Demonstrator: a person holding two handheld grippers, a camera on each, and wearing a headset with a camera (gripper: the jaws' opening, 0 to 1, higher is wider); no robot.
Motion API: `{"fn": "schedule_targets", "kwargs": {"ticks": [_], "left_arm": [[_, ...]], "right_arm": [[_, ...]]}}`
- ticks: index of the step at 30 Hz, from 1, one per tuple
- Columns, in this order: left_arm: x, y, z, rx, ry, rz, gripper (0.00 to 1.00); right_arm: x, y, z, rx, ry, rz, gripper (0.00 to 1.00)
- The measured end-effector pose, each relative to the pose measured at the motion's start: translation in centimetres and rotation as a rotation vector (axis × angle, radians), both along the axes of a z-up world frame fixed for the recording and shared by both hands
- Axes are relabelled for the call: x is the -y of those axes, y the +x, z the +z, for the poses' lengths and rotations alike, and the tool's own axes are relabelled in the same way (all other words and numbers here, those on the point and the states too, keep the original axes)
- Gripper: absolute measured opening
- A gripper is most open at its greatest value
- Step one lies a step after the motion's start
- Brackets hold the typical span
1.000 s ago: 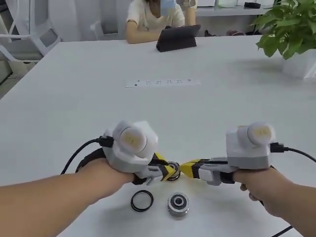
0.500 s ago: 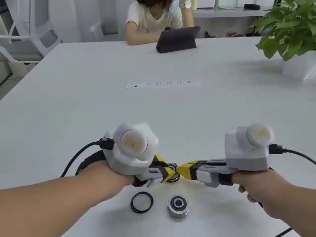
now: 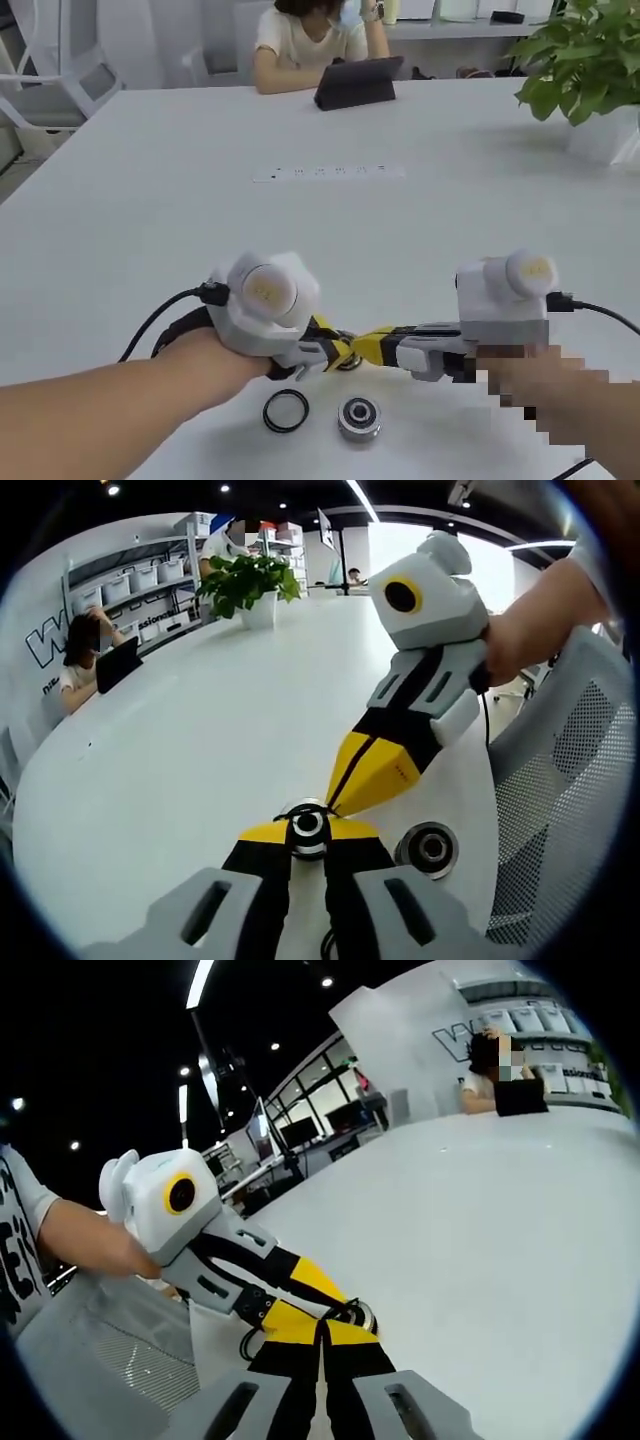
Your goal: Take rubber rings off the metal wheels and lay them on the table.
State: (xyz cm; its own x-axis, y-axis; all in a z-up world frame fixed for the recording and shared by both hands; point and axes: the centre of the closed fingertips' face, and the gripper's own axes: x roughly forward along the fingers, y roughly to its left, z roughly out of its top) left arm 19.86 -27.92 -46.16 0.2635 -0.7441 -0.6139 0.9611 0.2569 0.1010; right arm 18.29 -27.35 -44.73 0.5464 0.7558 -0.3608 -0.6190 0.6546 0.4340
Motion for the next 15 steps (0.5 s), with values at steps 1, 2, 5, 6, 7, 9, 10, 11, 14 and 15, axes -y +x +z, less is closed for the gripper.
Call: {"fn": "schedule_targets", "kwargs": {"ticks": [1, 2, 5, 6, 7, 9, 10, 11, 14, 15], "left_arm": [[0.0, 0.02, 0.0, -0.003, -0.003, 0.003, 0.06], [0.01, 0.03, 0.0, -0.003, -0.003, 0.003, 0.07], [0.03, 0.02, 0.02, -0.003, 0.0, 0.004, 0.07], [0.03, 0.02, 0.03, -0.001, 0.001, 0.003, 0.07], [0.03, 0.02, 0.04, 0.001, 0.001, 0.006, 0.07], [0.02, 0.01, 0.06, -0.002, -0.002, 0.013, 0.07], [0.01, 0.02, 0.07, -0.002, -0.002, 0.015, 0.07], [0.01, 0.03, 0.07, -0.002, -0.002, 0.017, 0.07], [0.04, 0.05, 0.08, 0.002, 0.0, 0.011, 0.07], [0.03, 0.07, 0.08, -0.002, -0.001, 0.011, 0.07]], "right_arm": [[0.03, -0.1, 0.04, -0.001, 0.009, 0.002, 0.0], [-0.01, -0.22, 0.11, -0.002, 0.017, 0.006, 0.0], [-0.18, -0.7, 0.48, -0.004, 0.043, 0.026, 0.0], [-0.15, -0.74, 0.48, -0.005, 0.043, 0.025, 0.0], [-0.06, -0.72, 0.45, -0.006, 0.042, 0.018, 0.0], [0.15, -0.57, 0.4, -0.007, 0.041, 0.006, 0.0], [0.29, -0.48, 0.31, -0.007, 0.037, -0.003, 0.0], [0.45, -0.35, 0.21, -0.007, 0.034, -0.015, 0.0], [0.74, -0.26, -0.18, -0.014, 0.019, -0.026, 0.0], [0.81, -0.25, -0.3, -0.014, 0.014, -0.029, 0.0]]}}
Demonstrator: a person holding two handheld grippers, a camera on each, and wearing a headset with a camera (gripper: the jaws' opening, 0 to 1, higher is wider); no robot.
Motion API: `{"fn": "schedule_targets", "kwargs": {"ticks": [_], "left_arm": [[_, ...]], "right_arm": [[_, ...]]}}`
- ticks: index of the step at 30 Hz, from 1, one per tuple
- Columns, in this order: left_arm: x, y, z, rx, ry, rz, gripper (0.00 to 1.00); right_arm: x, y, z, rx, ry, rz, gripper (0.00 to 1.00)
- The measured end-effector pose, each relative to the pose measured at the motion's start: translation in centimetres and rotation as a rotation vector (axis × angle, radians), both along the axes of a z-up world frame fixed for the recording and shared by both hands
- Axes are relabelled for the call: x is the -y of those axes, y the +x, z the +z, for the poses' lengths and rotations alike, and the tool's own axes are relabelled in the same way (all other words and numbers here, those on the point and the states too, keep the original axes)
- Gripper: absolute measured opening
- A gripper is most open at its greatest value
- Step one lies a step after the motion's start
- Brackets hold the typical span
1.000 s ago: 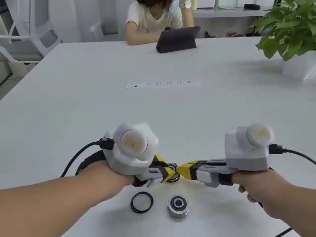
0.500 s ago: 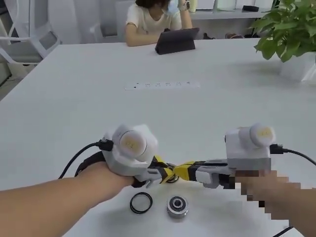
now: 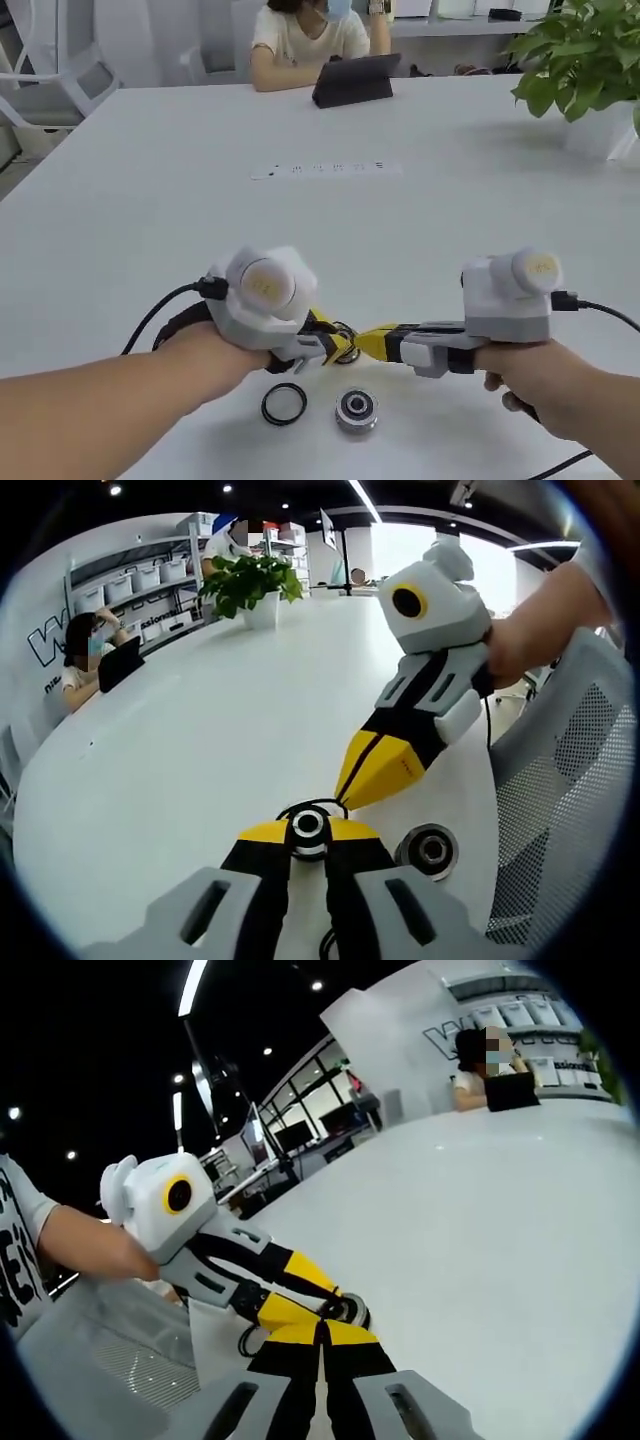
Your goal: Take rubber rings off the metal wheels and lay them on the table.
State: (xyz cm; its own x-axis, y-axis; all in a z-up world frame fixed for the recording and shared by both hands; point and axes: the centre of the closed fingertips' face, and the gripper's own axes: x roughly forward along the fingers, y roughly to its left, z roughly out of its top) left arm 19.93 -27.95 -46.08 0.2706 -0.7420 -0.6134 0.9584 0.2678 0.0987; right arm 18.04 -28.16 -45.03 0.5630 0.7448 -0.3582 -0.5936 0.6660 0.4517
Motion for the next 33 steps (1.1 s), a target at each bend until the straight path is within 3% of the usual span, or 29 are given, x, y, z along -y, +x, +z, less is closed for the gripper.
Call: {"fn": "schedule_targets", "kwargs": {"ticks": [4, 8, 18, 26, 33], "left_arm": [[0.0, -0.1, 0.0, -0.021, -0.002, 0.003, 0.07], [-0.1, -0.3, 0.2, -0.017, 0.01, -0.018, 0.1], [-0.2, -0.7, 1.9, -0.018, -0.039, -0.038, 0.19], [-1.0, -1.5, 2.9, 0.01, -0.038, -0.081, 0.28], [-1.5, -2.0, 3.9, 0.004, -0.063, -0.091, 0.35]], "right_arm": [[0.2, 0.1, -0.2, -0.002, -0.003, -0.011, 0.0], [0.1, 0.1, -0.1, 0.001, 0.0, -0.012, 0.0], [0.2, 0.2, 0.3, 0.003, 0.008, -0.019, 0.0], [0.1, 0.3, 0.7, 0.005, 0.008, -0.012, 0.0], [-0.1, 0.3, 1.2, 0.012, 0.008, -0.002, 0.0]]}}
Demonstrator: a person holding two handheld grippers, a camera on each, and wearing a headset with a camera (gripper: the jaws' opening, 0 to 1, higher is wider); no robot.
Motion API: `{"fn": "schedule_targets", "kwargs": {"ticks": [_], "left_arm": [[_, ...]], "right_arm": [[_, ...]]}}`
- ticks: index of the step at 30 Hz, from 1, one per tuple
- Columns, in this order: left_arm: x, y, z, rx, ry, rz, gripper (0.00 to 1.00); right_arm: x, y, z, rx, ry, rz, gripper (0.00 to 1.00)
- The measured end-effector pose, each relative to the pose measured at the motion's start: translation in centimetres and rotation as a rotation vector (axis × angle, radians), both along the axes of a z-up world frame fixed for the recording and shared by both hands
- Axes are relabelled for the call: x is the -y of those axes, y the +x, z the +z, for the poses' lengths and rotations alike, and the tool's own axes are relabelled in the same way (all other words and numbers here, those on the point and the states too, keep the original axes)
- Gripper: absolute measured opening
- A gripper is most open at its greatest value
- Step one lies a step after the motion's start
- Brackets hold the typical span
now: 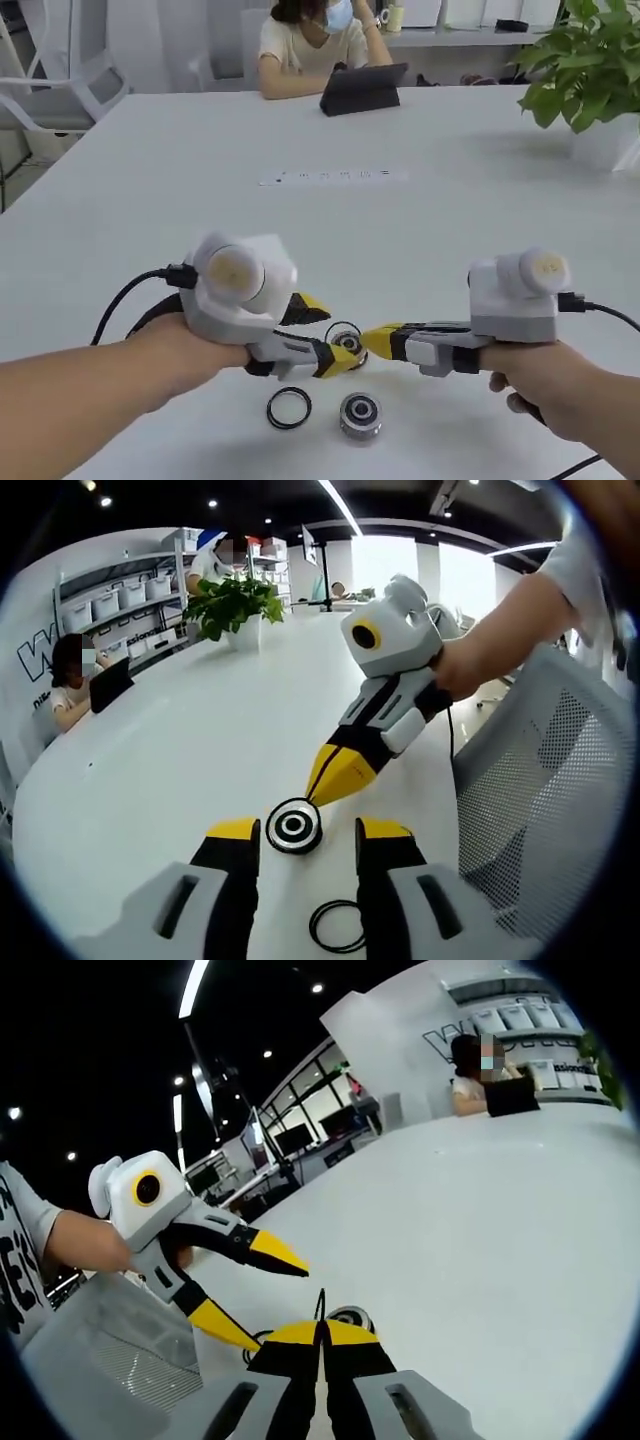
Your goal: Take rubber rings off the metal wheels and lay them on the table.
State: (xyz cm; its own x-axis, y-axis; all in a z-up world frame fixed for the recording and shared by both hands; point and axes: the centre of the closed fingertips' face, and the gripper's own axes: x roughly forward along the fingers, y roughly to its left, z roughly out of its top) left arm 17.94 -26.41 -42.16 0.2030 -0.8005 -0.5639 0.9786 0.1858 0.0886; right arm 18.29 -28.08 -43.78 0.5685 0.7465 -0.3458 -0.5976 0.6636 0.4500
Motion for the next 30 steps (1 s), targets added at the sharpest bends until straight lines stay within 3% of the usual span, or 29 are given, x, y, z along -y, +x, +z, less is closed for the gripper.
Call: {"fn": "schedule_targets", "kwargs": {"ticks": [15, 20, 30], "left_arm": [[-2.1, -0.9, 2.1, -0.009, -0.041, -0.001, 0.48], [-2.7, -1.3, 3.2, -0.036, -0.081, 0.016, 0.51], [-5.0, -1.8, 4.0, -0.014, -0.089, 0.034, 0.62]], "right_arm": [[-0.1, 0.0, 1.3, 0.01, 0.016, 0.019, 0.0], [-0.5, -0.2, 1.8, 0.013, 0.027, 0.031, 0.0], [-1.8, -1.0, 2.6, 0.007, 0.054, 0.067, 0.0]]}}
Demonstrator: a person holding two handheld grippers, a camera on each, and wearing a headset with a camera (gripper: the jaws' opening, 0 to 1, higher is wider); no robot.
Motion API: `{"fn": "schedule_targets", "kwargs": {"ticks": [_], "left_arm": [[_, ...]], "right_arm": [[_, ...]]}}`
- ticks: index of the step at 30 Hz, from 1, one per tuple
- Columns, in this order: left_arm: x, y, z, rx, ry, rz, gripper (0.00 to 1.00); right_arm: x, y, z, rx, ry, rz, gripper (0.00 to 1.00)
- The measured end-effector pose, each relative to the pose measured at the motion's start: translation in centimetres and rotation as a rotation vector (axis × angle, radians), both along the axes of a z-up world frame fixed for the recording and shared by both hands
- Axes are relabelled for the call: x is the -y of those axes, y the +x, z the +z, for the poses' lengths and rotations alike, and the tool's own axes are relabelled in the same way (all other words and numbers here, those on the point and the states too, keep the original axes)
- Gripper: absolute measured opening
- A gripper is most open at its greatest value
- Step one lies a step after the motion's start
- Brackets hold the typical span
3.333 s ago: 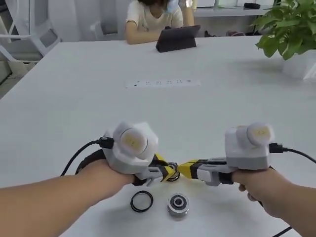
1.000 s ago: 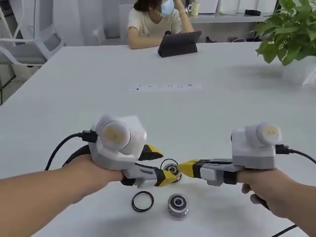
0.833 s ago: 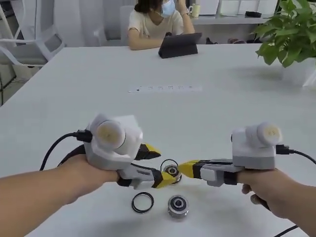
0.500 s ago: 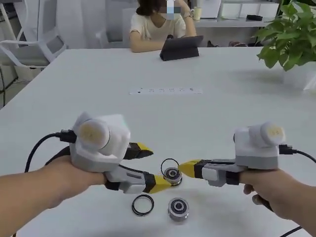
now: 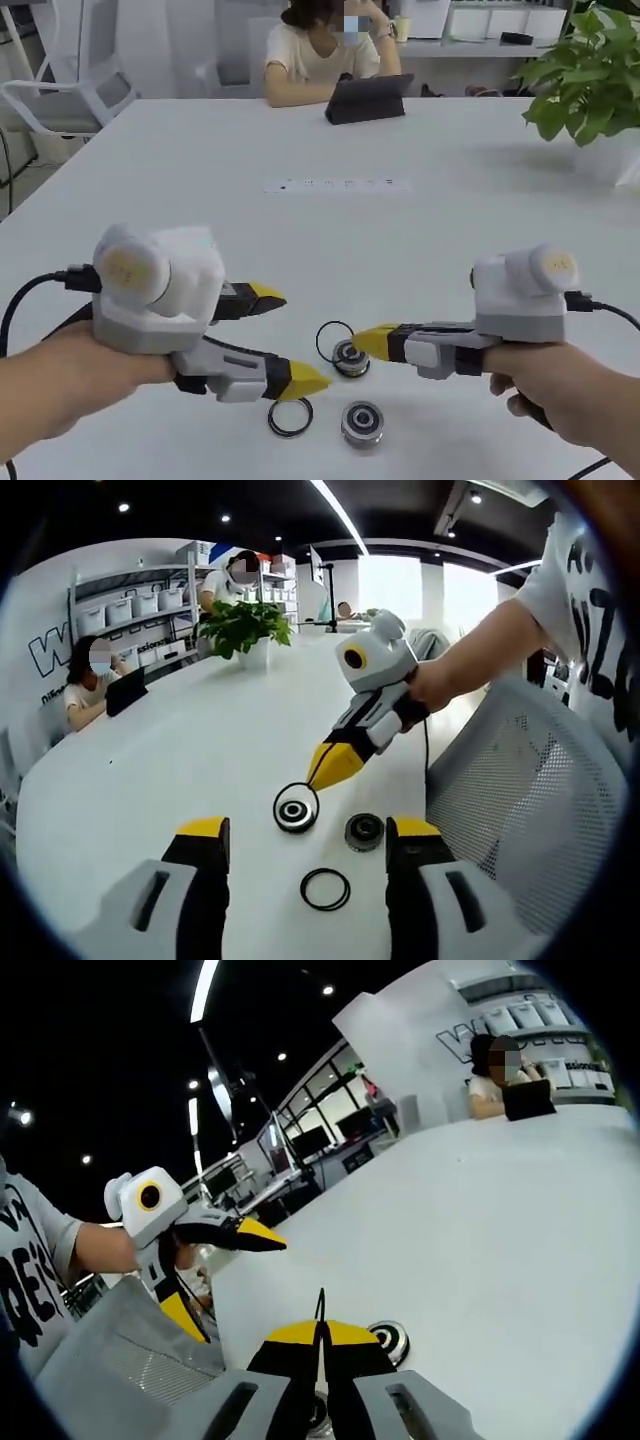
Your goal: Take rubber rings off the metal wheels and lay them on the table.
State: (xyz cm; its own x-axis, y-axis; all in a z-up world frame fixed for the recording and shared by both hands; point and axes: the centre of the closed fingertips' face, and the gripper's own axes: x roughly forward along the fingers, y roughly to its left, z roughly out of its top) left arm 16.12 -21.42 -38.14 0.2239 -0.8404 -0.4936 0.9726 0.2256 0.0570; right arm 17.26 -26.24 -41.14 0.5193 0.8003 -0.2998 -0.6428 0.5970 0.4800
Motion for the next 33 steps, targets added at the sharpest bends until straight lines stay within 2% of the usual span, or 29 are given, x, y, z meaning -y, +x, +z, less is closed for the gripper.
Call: {"fn": "schedule_targets", "kwargs": {"ticks": [2, 6, 11, 14, 17, 25, 33], "left_arm": [[-0.5, -0.1, 0.3, -0.016, -0.013, 0.013, 0.64], [-1.5, -0.4, 0.7, 0.001, -0.008, 0.02, 0.68], [-2.2, -1.0, 1.3, -0.008, -0.024, 0.028, 0.73], [-2.6, -1.3, 1.6, -0.001, -0.03, 0.028, 0.76], [-2.9, -1.5, 1.5, 0.006, -0.02, 0.026, 0.79], [-3.7, -1.8, 1.5, -0.003, -0.017, 0.041, 0.83], [-4.7, -1.8, 1.4, -0.008, -0.01, 0.062, 0.84]], "right_arm": [[-0.3, -0.1, 0.1, 0.001, -0.001, 0.01, 0.0], [-0.8, -0.4, 0.1, -0.006, 0.002, 0.029, 0.0], [-1.6, -0.8, -0.1, -0.019, 0.003, 0.052, 0.0], [-2.2, -1.1, -0.2, -0.03, 0.005, 0.071, 0.0], [-2.7, -1.4, -0.4, -0.043, 0.008, 0.089, 0.0], [-3.9, -2.2, -0.9, -0.078, 0.004, 0.139, 0.0], [-4.8, -2.7, -2.1, -0.128, -0.014, 0.174, 0.0]]}}
